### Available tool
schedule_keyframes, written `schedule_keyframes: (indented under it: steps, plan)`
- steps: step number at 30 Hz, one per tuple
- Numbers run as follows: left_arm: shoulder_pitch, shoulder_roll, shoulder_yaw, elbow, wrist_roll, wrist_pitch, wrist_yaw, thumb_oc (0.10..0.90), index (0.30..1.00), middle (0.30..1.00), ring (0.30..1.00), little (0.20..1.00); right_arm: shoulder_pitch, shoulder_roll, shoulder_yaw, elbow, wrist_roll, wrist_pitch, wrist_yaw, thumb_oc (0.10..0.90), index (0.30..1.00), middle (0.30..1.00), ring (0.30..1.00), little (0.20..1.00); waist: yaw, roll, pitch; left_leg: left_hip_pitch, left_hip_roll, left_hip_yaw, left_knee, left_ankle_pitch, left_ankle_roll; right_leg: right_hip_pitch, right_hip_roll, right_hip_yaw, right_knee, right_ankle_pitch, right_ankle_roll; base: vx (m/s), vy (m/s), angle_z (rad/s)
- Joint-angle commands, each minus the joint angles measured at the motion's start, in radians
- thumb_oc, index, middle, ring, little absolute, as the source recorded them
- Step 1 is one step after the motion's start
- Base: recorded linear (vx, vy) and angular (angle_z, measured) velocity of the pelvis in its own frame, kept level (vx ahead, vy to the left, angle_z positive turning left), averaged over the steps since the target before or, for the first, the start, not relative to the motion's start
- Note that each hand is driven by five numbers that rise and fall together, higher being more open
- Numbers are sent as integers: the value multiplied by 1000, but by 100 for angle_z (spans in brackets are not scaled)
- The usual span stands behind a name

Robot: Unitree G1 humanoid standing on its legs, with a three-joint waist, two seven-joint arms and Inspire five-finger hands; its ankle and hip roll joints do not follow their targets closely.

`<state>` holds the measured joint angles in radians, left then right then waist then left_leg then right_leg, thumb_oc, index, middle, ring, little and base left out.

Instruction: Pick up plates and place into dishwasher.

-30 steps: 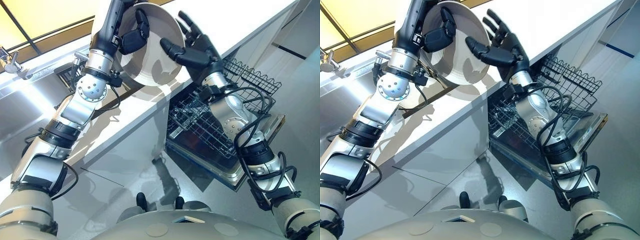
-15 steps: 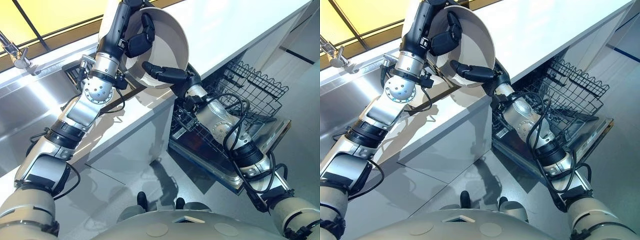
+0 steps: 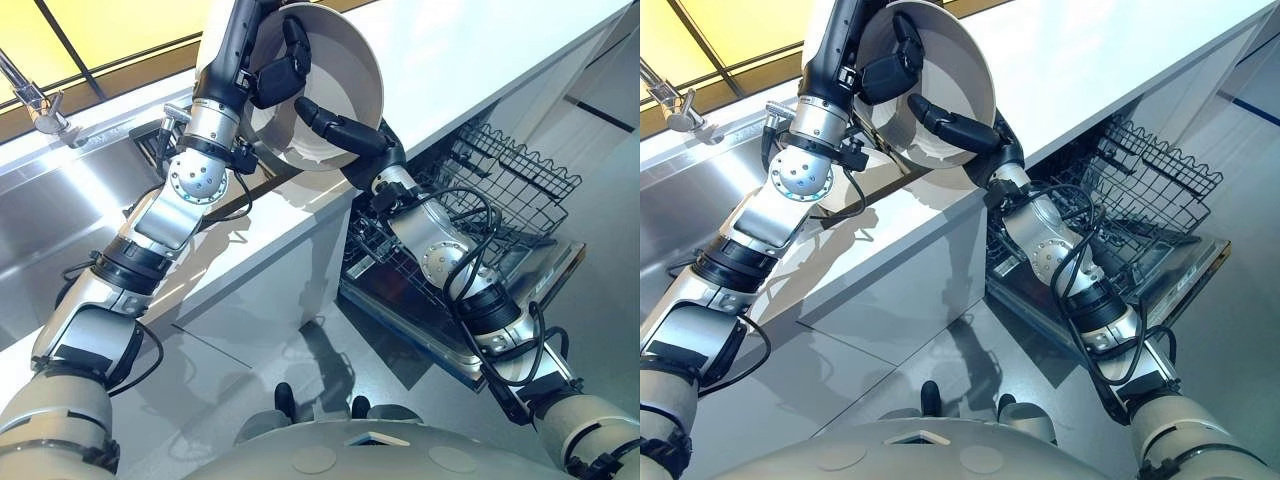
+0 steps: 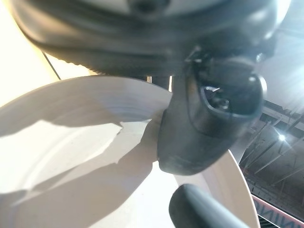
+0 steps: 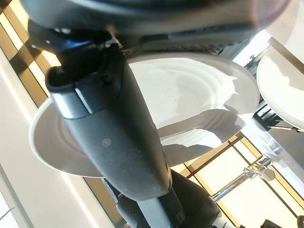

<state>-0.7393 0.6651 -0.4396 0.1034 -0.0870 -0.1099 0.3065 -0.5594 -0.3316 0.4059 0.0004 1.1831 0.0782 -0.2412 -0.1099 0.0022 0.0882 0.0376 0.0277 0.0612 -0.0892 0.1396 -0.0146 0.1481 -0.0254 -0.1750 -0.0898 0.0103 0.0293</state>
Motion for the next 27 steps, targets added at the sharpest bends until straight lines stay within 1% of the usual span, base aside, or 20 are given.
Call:
schedule_keyframes:
  steps: [1,7,9,11,12,13,14,15,16,18,19,21,22,23,24,25,27]
  plan:
    - [-114,-18,26,-45,-13,-69,2,100,300,300,300,200,-109,63,-110,-89,-49,-109,37,100,300,300,300,200,13,-3,-112,34,-10,32,11,-124,-30,-80,8,0,109,-73,80,0,0,0]
    - [-102,-10,29,-31,-19,-78,14,100,300,300,300,200,-102,53,-117,-77,-95,-129,24,100,300,300,300,200,15,-1,-108,37,-9,31,9,-124,-28,-78,8,-2,113,-76,79,0,0,0]
    - [-96,-5,40,-35,-49,-74,10,100,300,300,300,200,-101,48,-122,-78,-132,-153,15,100,300,300,300,200,16,-1,-107,37,-8,31,9,-124,-29,-78,8,-3,113,-76,79,0,0,0]
    - [-86,-5,51,-33,-100,-73,-1,100,300,300,300,200,-100,44,-131,-82,-182,-181,14,100,300,300,300,200,17,0,-106,36,-7,31,8,-123,-29,-78,9,-3,112,-76,78,0,0,0]
    - [-69,-8,67,-36,-182,-67,-25,100,300,300,300,200,-98,39,-138,-91,-226,-200,16,100,300,300,300,200,18,0,-105,36,-7,30,8,-123,-30,-78,9,-3,112,-76,78,0,0,0]
    - [-53,-15,81,-40,-249,-56,-43,119,316,316,316,219,-96,37,-142,-96,-268,-213,23,100,300,300,300,200,19,1,-104,37,-7,30,8,-123,-31,-76,10,-2,112,-76,78,0,0,0]
    - [-27,-33,105,-41,-323,-49,-64,163,354,354,354,263,-96,32,-151,-112,-306,-219,28,100,300,300,300,200,19,2,-102,37,-7,29,8,-123,-32,-75,11,-1,110,-75,78,0,0,0]
    - [-14,-43,118,-41,-368,-39,-83,155,347,347,347,255,-98,28,-156,-120,-337,-225,34,100,300,300,300,200,20,3,-101,37,-6,29,8,-123,-33,-76,11,-2,110,-75,77,0,0,0]
    - [3,-59,135,-39,-414,-35,-88,111,309,309,309,211,-103,22,-160,-127,-366,-232,35,100,300,300,300,200,20,4,-100,37,-5,29,9,-123,-33,-76,12,-1,112,-75,77,0,0,0]
    - [20,-70,153,-46,-441,-26,-89,100,300,300,300,200,-109,12,-166,-142,-403,-241,35,100,300,300,300,200,19,4,-98,38,-4,30,10,-123,-34,-77,11,-1,113,-76,77,6,-15,-1]
    - [42,-71,177,-54,-447,-23,-85,100,300,300,300,200,-117,-6,-179,-163,-433,-244,27,100,300,300,300,200,19,4,-97,40,-1,32,11,-124,-35,-78,11,0,118,-77,78,16,-32,-1]
    - [62,-50,214,-55,-424,-31,-77,100,300,300,300,200,-123,-36,-207,-183,-464,-248,29,100,300,300,300,200,17,4,-98,42,1,33,11,-126,-35,-79,12,-1,122,-80,78,29,-39,-1]
    - [82,-16,257,-59,-423,-34,-80,138,333,333,333,238,-119,-69,-240,-204,-472,-244,32,100,300,300,300,200,14,5,-101,45,5,35,9,-128,-38,-79,11,-2,123,-82,79,37,-34,-3]
    - [89,-6,270,-59,-424,-35,-82,267,444,444,444,367,-118,-77,-248,-208,-473,-245,31,100,300,300,300,200,13,6,-102,46,6,37,9,-128,-39,-79,11,-2,124,-82,79,41,-28,-4]
    - [97,8,288,-58,-430,-35,-87,726,836,836,836,826,-116,-88,-263,-213,-467,-242,34,100,300,300,300,200,12,7,-103,47,8,37,8,-128,-40,-78,11,-2,123,-83,80,38,-19,-5]
    - [108,27,315,-58,-442,-33,-95,800,900,900,900,900,-111,-105,-282,-218,-467,-236,37,100,300,300,300,200,10,8,-106,47,9,39,7,-127,-42,-77,12,1,122,-82,81,39,-23,-7]
    - [130,51,360,-55,-442,-27,-115,800,900,900,900,900,-97,-130,-323,-221,-481,-223,37,100,300,300,300,200,7,10,-108,41,13,43,7,-116,-44,-84,12,2,122,-73,82,-2,-32,-5]
